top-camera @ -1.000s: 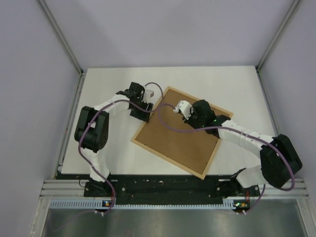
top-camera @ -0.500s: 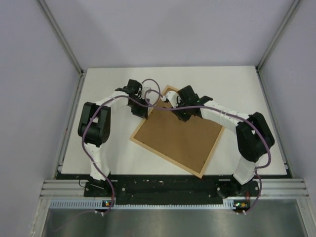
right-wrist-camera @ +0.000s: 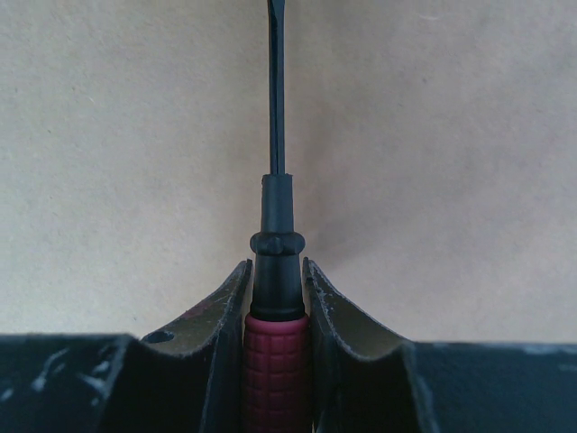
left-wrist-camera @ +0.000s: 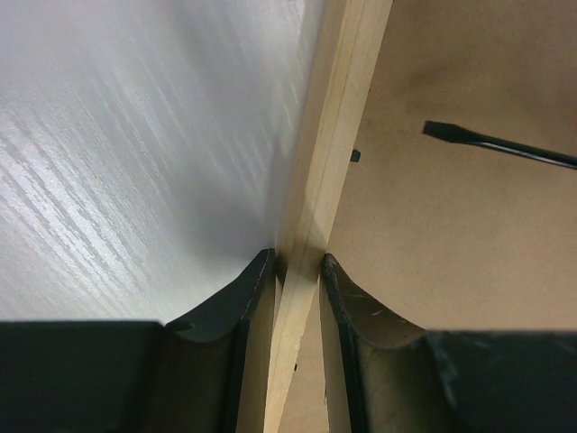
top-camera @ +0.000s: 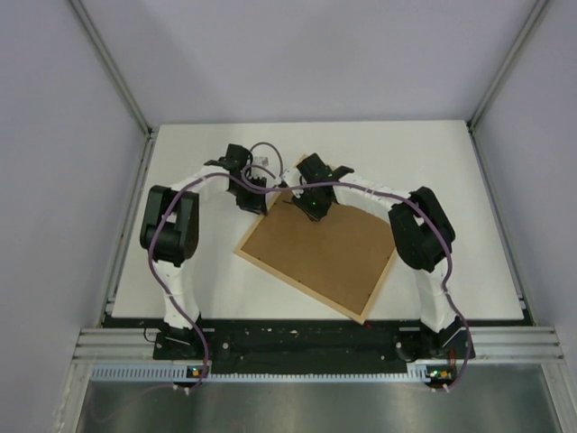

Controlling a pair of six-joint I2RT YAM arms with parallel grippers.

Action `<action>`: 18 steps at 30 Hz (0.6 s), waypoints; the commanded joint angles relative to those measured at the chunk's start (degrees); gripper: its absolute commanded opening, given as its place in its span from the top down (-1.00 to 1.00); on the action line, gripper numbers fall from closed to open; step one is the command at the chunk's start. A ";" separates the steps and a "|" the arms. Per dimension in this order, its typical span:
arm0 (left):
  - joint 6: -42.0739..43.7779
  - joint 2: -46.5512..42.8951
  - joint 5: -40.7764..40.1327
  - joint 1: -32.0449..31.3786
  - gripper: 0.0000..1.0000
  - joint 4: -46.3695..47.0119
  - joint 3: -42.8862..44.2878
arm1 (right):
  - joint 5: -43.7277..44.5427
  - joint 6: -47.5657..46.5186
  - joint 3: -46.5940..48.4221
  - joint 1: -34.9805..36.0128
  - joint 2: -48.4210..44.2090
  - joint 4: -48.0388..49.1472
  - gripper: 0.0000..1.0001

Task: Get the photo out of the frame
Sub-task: Release the photo frame item from the photo frame.

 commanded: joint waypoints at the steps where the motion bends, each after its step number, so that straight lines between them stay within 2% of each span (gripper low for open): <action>1: -1.74 1.72 -2.01 2.61 0.42 2.85 -0.22 | 0.58 1.53 5.29 1.97 2.34 -0.45 1.00; 12: -2.36 2.43 -0.43 4.90 0.42 2.94 0.93 | 0.93 2.05 10.22 2.15 3.93 -0.45 1.00; 18: -2.27 0.50 0.36 5.08 0.29 3.81 -0.30 | 1.20 1.70 10.13 2.06 2.88 -0.45 1.00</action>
